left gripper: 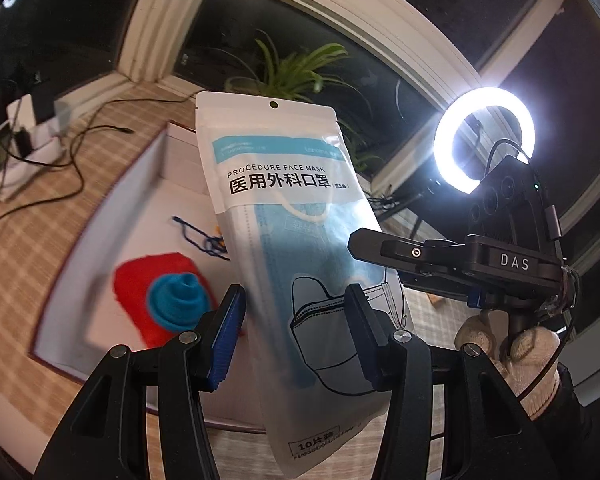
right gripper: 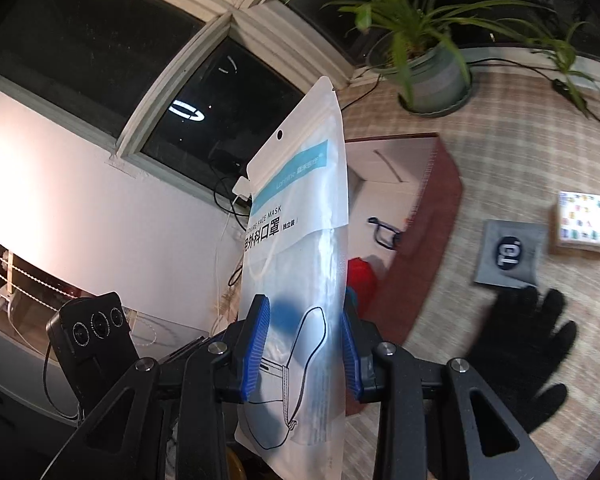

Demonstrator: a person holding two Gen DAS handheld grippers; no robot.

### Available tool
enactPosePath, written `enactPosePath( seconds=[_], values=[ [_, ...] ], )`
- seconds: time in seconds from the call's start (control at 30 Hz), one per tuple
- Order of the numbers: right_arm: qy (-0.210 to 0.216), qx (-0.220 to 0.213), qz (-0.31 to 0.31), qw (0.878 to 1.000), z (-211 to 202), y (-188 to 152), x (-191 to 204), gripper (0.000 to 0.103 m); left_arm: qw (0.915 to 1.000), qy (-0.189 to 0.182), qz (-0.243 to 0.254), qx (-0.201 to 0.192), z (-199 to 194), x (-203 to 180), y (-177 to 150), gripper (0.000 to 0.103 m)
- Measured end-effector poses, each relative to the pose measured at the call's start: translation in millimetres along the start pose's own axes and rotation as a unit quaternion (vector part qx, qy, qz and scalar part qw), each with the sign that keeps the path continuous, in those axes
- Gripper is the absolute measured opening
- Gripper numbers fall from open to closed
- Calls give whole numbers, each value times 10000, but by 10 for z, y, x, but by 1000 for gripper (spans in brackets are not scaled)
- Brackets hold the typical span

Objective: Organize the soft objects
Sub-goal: 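Carry the mask packet with the right tool into the box and release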

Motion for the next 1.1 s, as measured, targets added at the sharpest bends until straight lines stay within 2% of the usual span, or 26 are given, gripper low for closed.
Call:
enactPosePath(
  seconds=[0.23,0.6,0.8,0.87,1.0,1.1],
  values=[
    [-29,-5,28,10000,310,99,166,31,9999,85,-8,97,-12,290,134,50],
    [-223,67,373,9990,770,258,8,31,9983,265,-5,512,267,659,289,50],
    [-354,161,488,9980,956,290,-101,31,9972,362,27,655,387,771,296,50],
    [-384,196,516,9977,997,291,-125,31,9970,358,72,680,410,762,296,42],
    [-384,334,496,9975,1065,268,-130,31,9962,426,244,719,456,680,296,42],
    [-552,350,408,9970,1102,254,-134,31,9963,418,277,693,444,652,303,42]
  ],
)
Point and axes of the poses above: each gripper's, at about its wrist camera, not at the fingertips, and z roughly the way its jaws point, x to its left, y to its top, the point moved 10 cm from there along z, roughly the way its jaws point, and after that the axes turned 4 degrees about x, right-handed, at the moved point
